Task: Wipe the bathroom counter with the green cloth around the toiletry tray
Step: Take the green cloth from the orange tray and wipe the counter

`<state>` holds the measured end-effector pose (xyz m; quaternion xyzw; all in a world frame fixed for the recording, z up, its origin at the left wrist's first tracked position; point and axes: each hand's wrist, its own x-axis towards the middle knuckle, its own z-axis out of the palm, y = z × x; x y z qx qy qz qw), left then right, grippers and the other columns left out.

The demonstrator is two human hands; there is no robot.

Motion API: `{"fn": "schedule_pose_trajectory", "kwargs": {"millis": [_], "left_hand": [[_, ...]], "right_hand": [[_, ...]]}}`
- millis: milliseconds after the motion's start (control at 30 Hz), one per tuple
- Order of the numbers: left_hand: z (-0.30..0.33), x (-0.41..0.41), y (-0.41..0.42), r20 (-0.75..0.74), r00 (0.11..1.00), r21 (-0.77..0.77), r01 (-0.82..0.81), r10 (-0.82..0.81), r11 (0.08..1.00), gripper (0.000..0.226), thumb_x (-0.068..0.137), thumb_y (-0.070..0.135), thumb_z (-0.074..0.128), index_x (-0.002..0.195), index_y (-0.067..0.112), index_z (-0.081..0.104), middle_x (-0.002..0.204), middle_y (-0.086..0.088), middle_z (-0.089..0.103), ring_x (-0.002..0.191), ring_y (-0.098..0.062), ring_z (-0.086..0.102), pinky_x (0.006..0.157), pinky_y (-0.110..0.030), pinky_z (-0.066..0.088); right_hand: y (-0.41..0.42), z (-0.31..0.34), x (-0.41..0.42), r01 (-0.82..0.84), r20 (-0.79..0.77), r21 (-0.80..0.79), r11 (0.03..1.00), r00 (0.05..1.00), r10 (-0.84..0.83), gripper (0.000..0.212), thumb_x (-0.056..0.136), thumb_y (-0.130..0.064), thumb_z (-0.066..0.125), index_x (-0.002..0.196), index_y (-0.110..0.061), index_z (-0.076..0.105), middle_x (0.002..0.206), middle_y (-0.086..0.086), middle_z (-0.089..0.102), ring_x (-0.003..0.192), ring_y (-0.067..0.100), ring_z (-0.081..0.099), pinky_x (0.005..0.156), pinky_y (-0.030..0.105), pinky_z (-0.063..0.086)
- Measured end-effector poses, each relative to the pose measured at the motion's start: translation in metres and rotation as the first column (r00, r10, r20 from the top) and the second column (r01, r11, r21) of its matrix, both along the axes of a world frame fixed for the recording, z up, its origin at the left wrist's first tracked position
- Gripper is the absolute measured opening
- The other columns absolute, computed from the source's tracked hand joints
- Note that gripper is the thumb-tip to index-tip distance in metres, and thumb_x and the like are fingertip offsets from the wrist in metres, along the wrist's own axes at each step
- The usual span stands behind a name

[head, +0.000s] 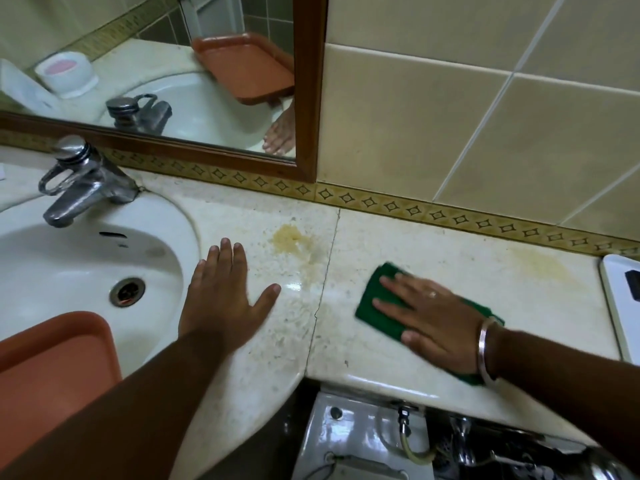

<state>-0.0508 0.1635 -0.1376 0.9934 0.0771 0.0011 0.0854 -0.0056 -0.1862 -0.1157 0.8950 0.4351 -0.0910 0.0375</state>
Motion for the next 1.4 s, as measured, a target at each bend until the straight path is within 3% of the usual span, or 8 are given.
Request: {"fn": "schedule_pose_trajectory", "kwargs": {"millis": [133,200,400,700,967,1133,1267,1400], "left_hand": [[-0.004,-0.001,0.0,-0.015,1.0,0.01,0.002,-0.002,1.0,0.097,0.087,0.075,0.017,0.156,0.008,0.008,0.165,-0.015,0.003,0.152,-0.03,0.004,0.122,-0.045,0.007],[-0.006,0.001,0.0,-0.011,1.0,0.01,-0.002,0.002,1.0,0.098,0.086,0.076,0.014,0.156,0.008,0.006,0.165,-0.015,0.001,0.152,-0.029,0.002,0.122,-0.045,0.006],[0.003,0.001,0.008,-0.119,0.988,0.013,0.097,-0.095,0.995,0.105,0.083,0.081,0.009,0.156,0.007,-0.005,0.164,-0.015,-0.01,0.151,-0.027,-0.009,0.121,-0.04,-0.004],[0.006,0.117,0.053,-0.039,0.999,0.049,0.013,-0.012,0.999,0.086,0.097,0.059,0.027,0.155,-0.001,0.008,0.163,-0.022,0.006,0.151,-0.034,0.006,0.122,-0.046,0.011],[-0.008,0.125,0.063,0.012,0.999,0.08,0.04,-0.041,0.996,0.082,0.096,0.06,0.024,0.155,0.003,0.015,0.163,-0.02,0.014,0.15,-0.032,0.014,0.121,-0.046,0.016],[-0.005,0.123,0.062,0.013,0.999,0.04,0.042,-0.043,0.998,0.075,0.1,0.051,0.029,0.155,0.003,0.014,0.164,-0.018,0.012,0.151,-0.03,0.01,0.122,-0.043,0.011],[-0.004,0.121,0.061,0.024,0.999,0.016,0.043,-0.043,0.999,0.074,0.1,0.048,0.03,0.155,0.001,0.015,0.163,-0.02,0.012,0.151,-0.03,0.01,0.122,-0.043,0.009],[-0.004,0.12,0.061,0.017,0.999,0.016,0.042,-0.042,0.999,0.076,0.099,0.051,0.027,0.155,0.002,0.014,0.163,-0.019,0.011,0.151,-0.03,0.009,0.122,-0.044,0.01]], "right_hand": [[0.044,0.0,0.053,0.376,0.05,0.02,0.927,0.925,-0.376,0.06,0.093,-0.051,0.012,0.15,-0.036,0.004,0.161,0.005,0.005,0.146,0.027,0.007,0.117,0.042,0.012],[0.078,-0.006,0.05,0.439,0.061,0.06,0.897,0.895,-0.442,0.063,0.091,-0.051,0.011,0.15,-0.034,0.003,0.161,0.007,0.005,0.146,0.028,0.007,0.118,0.044,0.011],[0.072,-0.007,-0.022,0.111,-0.003,0.118,0.987,0.994,-0.111,0.057,0.093,-0.048,0.026,0.148,-0.031,0.022,0.156,0.008,0.027,0.141,0.03,0.029,0.111,0.046,0.019],[0.097,-0.006,0.046,0.247,-0.001,0.145,0.958,0.968,-0.249,0.059,0.091,-0.049,0.006,0.15,-0.039,0.003,0.162,0.001,-0.001,0.147,0.02,0.001,0.116,0.034,0.004],[0.185,-0.013,0.124,-0.005,0.021,0.141,0.99,1.0,0.002,0.053,0.098,-0.044,0.015,0.15,-0.036,0.011,0.162,0.001,0.004,0.147,0.021,0.004,0.117,0.039,0.009],[0.185,-0.006,0.117,-0.031,0.031,0.055,0.998,0.999,0.03,0.055,0.098,-0.044,0.017,0.151,-0.035,0.006,0.162,0.004,0.001,0.147,0.026,0.002,0.118,0.041,0.006],[0.158,-0.011,0.03,-0.392,0.079,0.07,0.917,0.919,0.387,0.056,0.094,-0.044,0.026,0.149,-0.033,0.019,0.157,0.008,0.023,0.143,0.032,0.023,0.113,0.045,0.018],[0.109,-0.004,0.044,-0.413,0.035,0.021,0.911,0.91,0.412,0.055,0.096,-0.046,0.028,0.149,-0.038,0.019,0.157,-0.002,0.018,0.144,0.022,0.019,0.114,0.046,0.023]]}}
